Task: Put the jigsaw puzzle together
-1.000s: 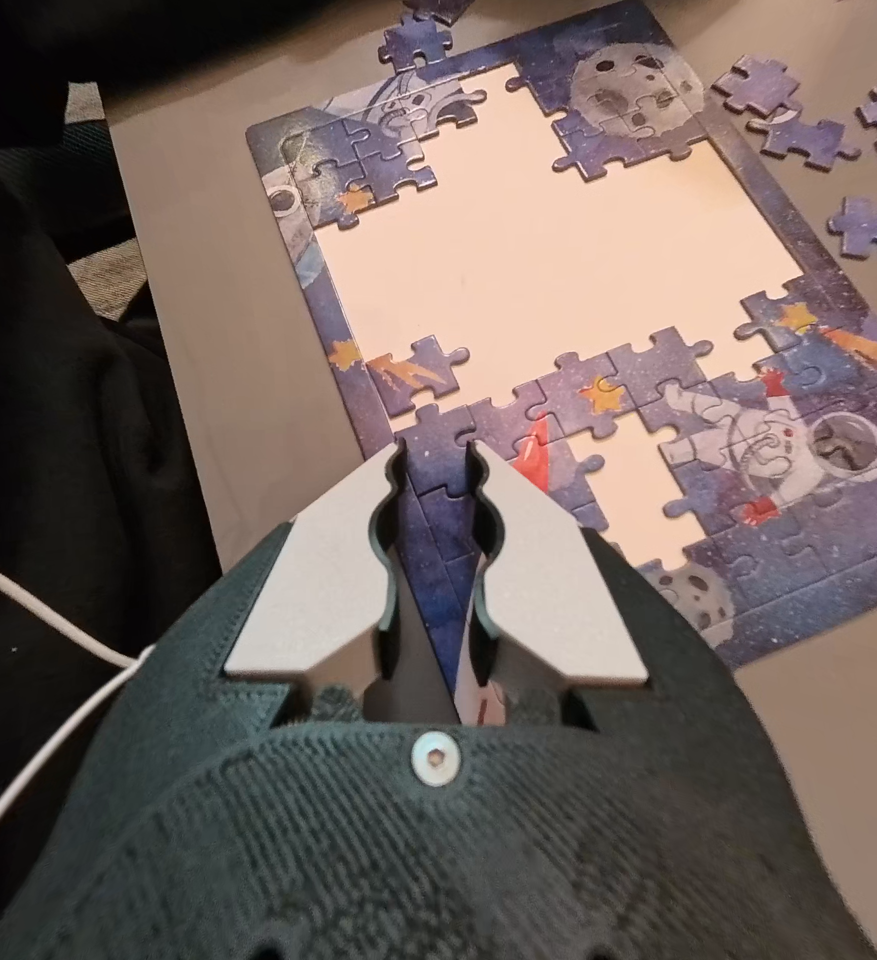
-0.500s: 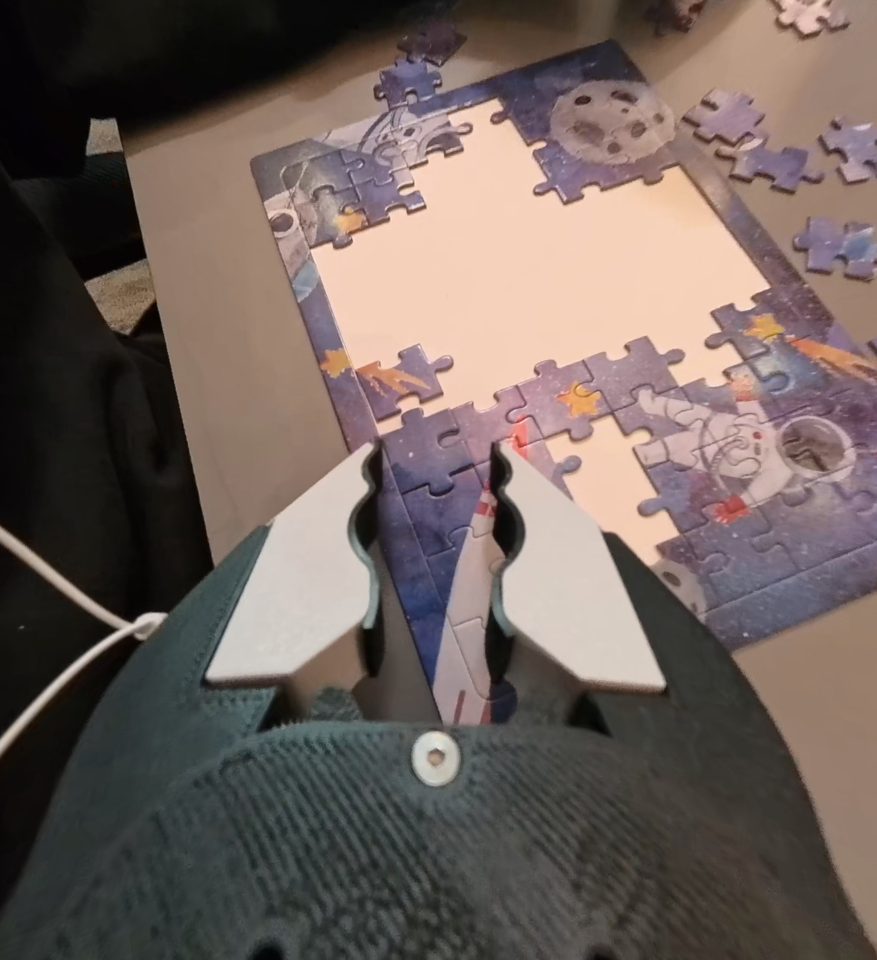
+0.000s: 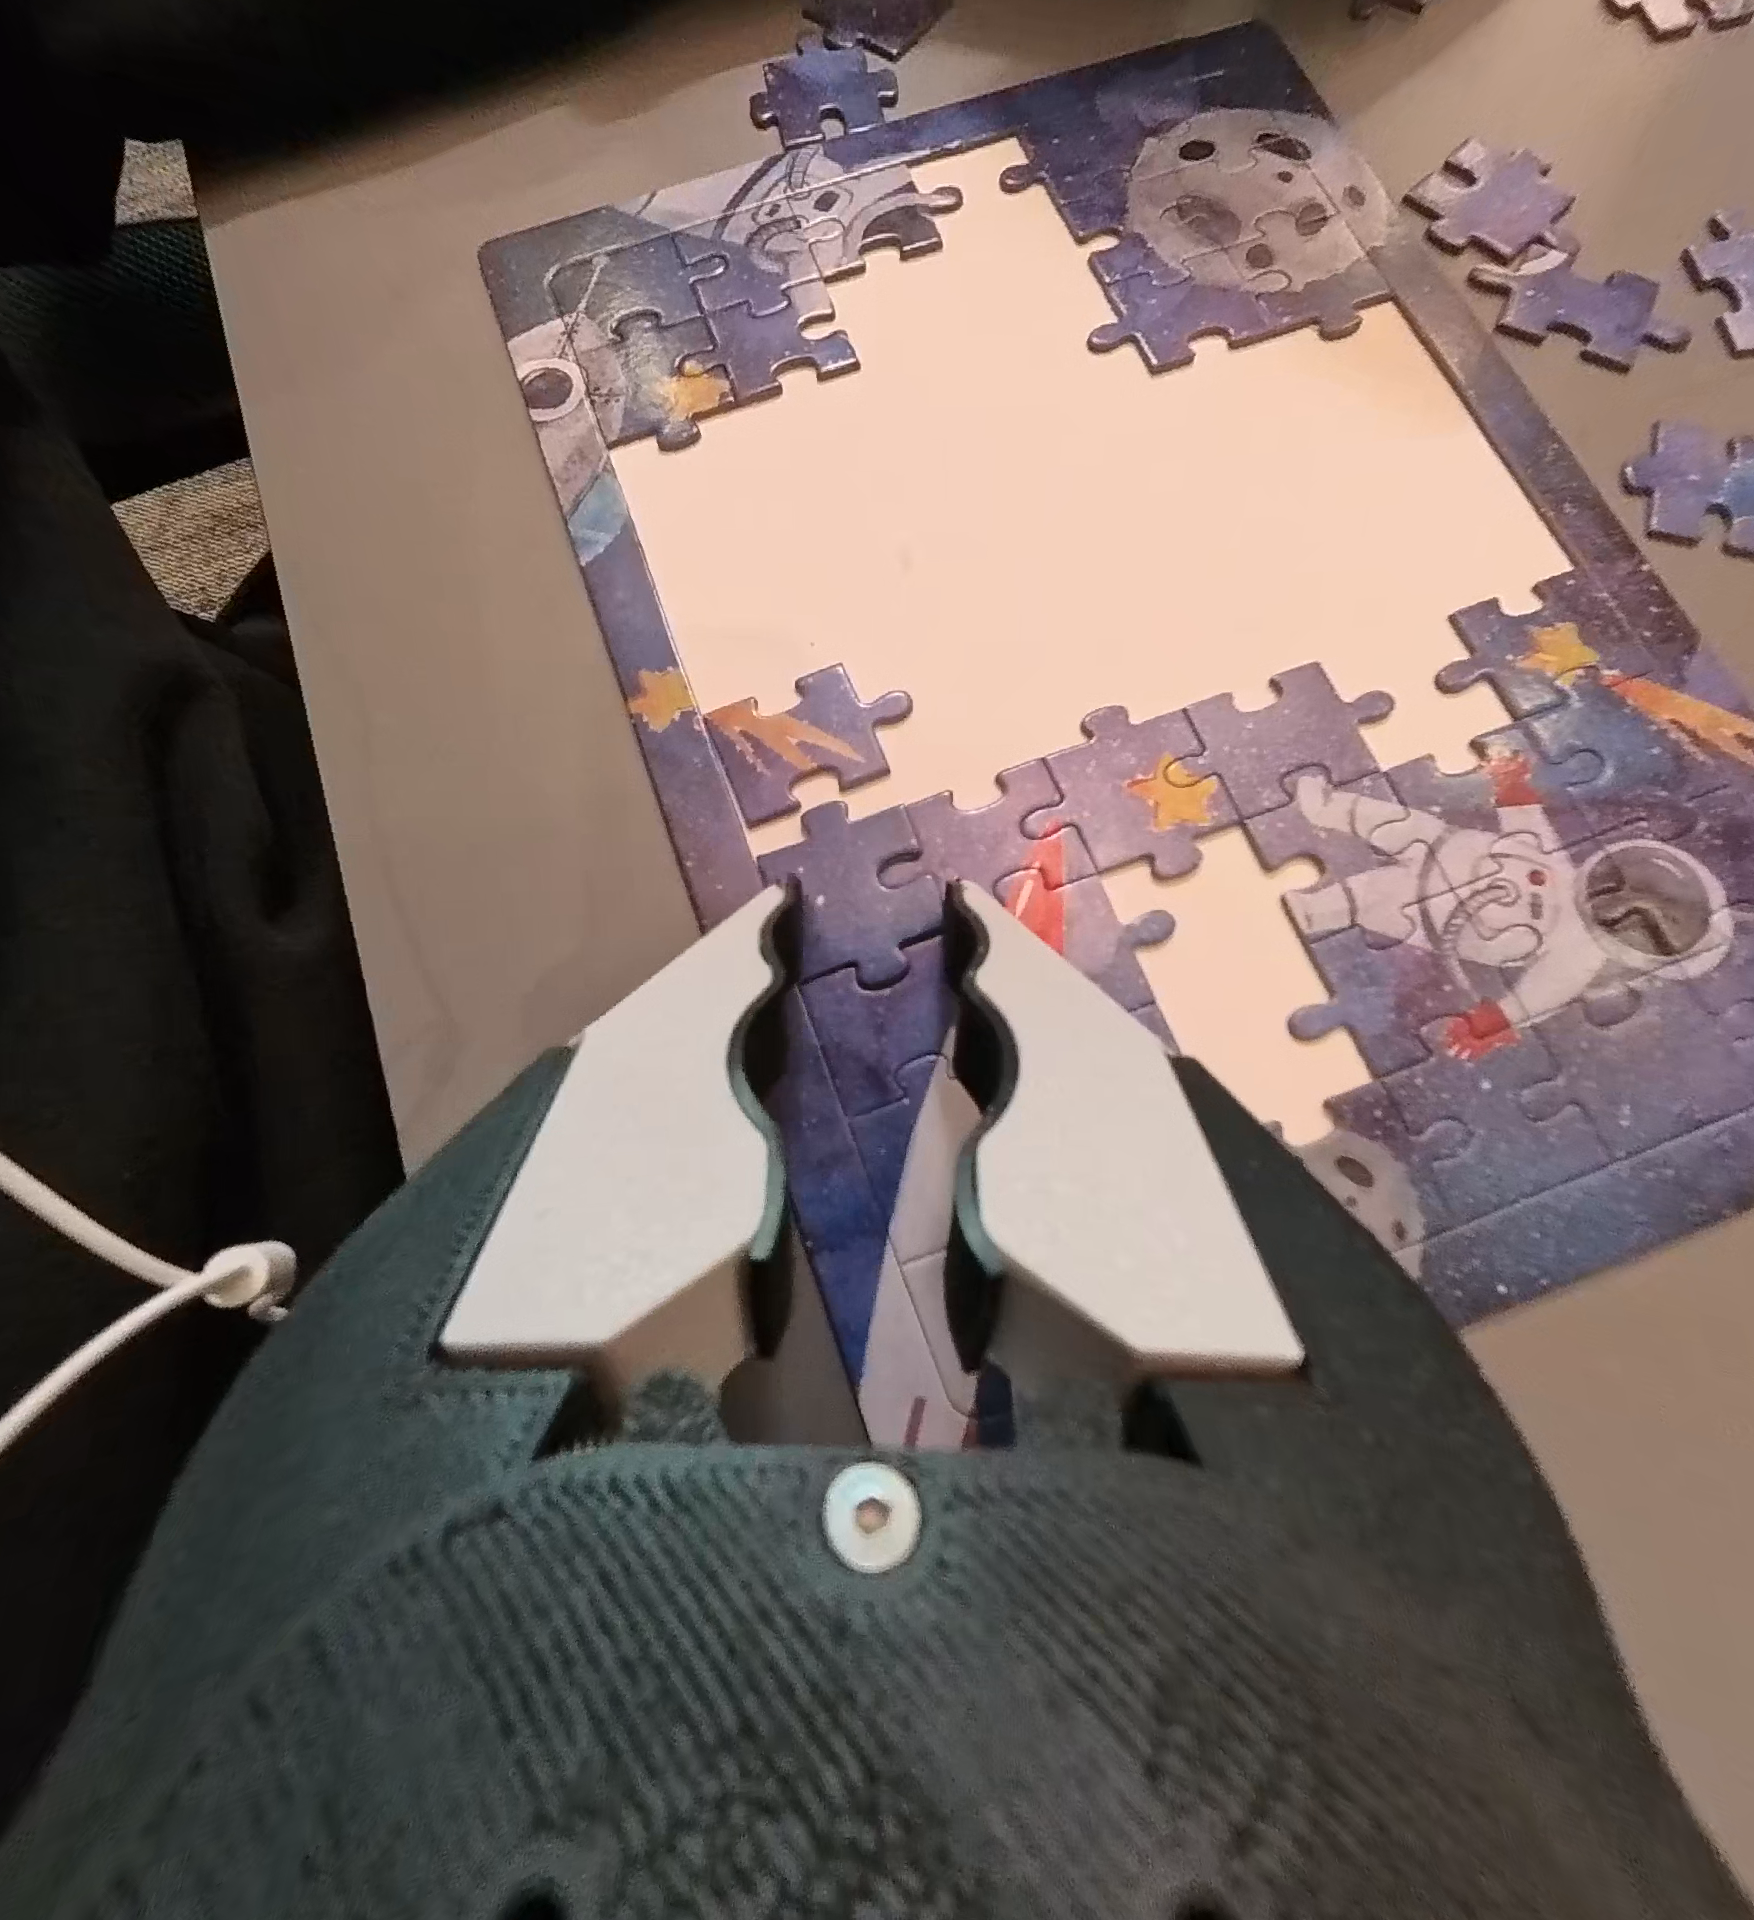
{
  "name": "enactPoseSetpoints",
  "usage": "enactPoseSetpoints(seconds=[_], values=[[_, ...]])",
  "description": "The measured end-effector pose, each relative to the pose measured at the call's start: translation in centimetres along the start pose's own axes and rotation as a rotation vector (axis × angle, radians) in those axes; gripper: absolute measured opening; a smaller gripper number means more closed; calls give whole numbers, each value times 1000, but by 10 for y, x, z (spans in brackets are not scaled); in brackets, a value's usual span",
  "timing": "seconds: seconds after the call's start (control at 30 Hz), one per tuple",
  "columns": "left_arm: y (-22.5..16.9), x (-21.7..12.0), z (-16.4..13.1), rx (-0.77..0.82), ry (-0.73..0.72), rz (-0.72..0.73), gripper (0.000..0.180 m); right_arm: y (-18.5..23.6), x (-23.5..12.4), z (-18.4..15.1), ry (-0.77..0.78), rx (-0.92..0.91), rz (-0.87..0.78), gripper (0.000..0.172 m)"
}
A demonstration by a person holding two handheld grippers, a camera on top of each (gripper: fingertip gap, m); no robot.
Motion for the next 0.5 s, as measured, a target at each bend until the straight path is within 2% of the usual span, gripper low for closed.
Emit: enactPoseSetpoints(seconds=[0.5], values=[[0, 0, 0, 2, 0, 1, 17, 0, -8, 6, -73, 58, 46, 22]])
Point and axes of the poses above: each gripper's, where its closed fingertips meet, x out along the fingers, z out of its top, y = z × x across the jaws, the point moved 5 cm from there along -x, back along the fingers, and after that the axes turned 4 degrees about -y, right-handed, at the moved point
